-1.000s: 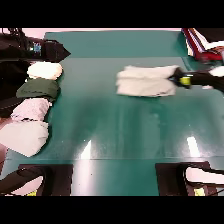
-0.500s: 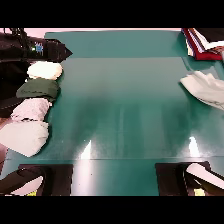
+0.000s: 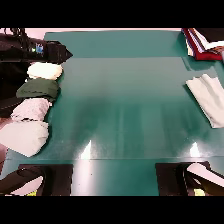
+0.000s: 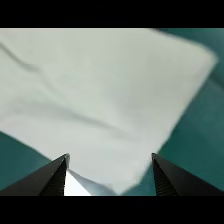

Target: Fold the shirts.

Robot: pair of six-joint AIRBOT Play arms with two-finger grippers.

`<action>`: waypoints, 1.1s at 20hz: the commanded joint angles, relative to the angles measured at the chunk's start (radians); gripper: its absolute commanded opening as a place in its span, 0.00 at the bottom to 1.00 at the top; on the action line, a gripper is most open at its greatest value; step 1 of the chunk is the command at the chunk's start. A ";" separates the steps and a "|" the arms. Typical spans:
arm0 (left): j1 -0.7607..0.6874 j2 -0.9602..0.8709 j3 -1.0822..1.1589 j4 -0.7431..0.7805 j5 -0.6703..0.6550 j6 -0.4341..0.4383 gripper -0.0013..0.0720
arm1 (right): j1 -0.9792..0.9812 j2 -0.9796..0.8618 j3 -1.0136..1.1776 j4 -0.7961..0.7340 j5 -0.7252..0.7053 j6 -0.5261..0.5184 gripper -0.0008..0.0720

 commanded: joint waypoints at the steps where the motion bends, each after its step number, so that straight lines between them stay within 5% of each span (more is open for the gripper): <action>1: 0.000 0.001 0.000 0.000 -0.007 0.003 0.05 | 0.020 0.000 0.130 -0.090 0.124 0.003 0.83; 4: 0.000 0.001 0.000 0.000 0.000 0.003 0.05 | 0.153 0.042 0.157 0.076 0.114 0.003 0.83; 9: 0.000 0.001 0.000 0.001 0.018 0.003 0.05 | 0.520 0.108 0.157 0.102 0.088 0.002 0.82; 13: 0.000 0.001 0.000 0.000 0.071 0.003 0.06 | 0.754 0.119 0.157 0.103 0.081 0.002 0.11; 14: 0.000 0.001 0.000 0.000 0.085 0.003 0.05 | 0.798 0.119 0.157 0.102 0.080 0.001 0.04; 22: 0.000 0.001 0.000 0.000 0.159 0.003 0.06 | 0.929 0.119 0.157 0.105 0.031 0.002 0.04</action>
